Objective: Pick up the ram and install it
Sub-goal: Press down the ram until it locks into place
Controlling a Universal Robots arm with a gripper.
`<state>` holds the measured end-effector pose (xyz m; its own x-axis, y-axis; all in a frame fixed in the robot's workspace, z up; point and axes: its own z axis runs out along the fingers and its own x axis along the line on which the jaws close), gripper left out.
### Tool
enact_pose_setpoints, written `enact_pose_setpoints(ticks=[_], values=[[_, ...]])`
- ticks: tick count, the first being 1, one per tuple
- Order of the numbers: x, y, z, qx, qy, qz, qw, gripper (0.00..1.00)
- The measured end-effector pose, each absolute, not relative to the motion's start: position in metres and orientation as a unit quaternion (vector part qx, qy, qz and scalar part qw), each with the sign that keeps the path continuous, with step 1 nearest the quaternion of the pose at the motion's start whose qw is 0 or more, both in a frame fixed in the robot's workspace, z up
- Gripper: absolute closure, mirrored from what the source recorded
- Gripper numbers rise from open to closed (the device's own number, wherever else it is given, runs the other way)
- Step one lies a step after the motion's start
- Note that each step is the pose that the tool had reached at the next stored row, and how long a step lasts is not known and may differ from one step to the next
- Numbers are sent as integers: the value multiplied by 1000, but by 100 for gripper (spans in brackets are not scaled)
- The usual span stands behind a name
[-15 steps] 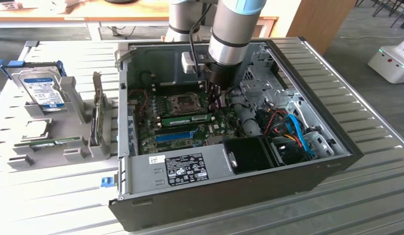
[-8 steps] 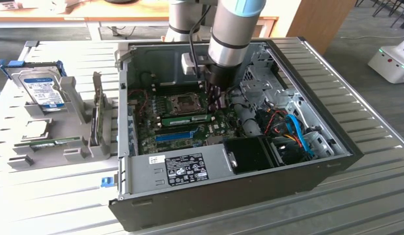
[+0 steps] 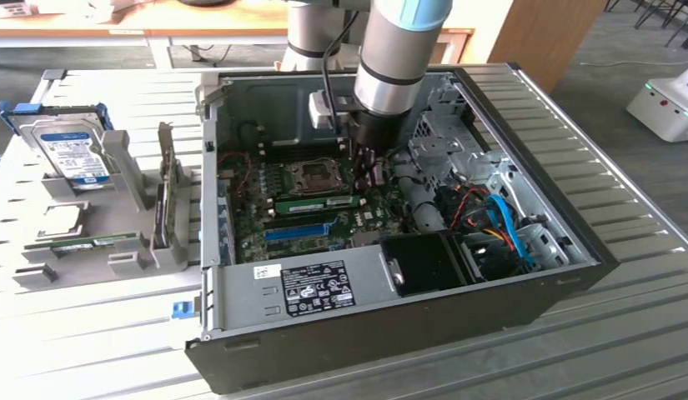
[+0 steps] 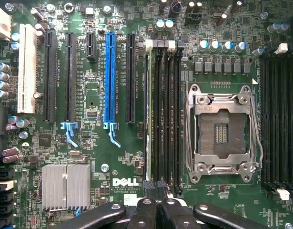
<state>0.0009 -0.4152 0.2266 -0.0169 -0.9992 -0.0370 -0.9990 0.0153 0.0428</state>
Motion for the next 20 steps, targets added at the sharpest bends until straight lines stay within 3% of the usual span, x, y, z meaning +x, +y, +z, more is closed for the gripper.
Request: enact_pose_setpoints(ticks=[20], values=[[1, -415, 224, 701, -713, -28, 2, 89]])
